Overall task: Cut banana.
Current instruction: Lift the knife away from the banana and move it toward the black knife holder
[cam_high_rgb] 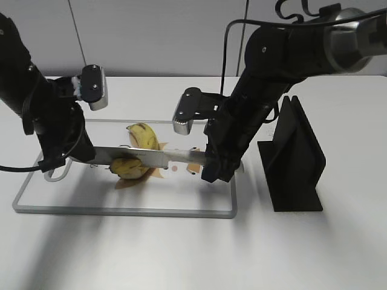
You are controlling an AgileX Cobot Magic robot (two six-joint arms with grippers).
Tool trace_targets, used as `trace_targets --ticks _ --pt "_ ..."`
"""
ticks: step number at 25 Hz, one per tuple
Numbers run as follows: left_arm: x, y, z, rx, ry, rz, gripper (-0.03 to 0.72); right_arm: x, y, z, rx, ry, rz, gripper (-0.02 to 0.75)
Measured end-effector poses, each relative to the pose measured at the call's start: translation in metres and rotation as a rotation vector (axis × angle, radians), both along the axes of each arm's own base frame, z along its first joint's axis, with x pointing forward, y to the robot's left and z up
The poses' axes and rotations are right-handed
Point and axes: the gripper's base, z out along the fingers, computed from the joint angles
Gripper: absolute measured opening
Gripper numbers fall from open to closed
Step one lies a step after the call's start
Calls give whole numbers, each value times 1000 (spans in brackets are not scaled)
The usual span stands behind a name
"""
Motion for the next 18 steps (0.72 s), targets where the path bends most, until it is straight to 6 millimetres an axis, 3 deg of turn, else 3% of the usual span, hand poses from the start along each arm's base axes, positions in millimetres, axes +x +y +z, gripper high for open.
trace_targets --ticks 12,15,18 --pt "-9 2 32 -13 -62 -11 38 -4 -1 24 21 -20 11 183" --pt "-9 2 34 -24 -70 9 113 -5 -1 25 23 -8 14 176" --pt "-8 1 41 -54 -97 50 287 -7 0 25 34 16 5 162"
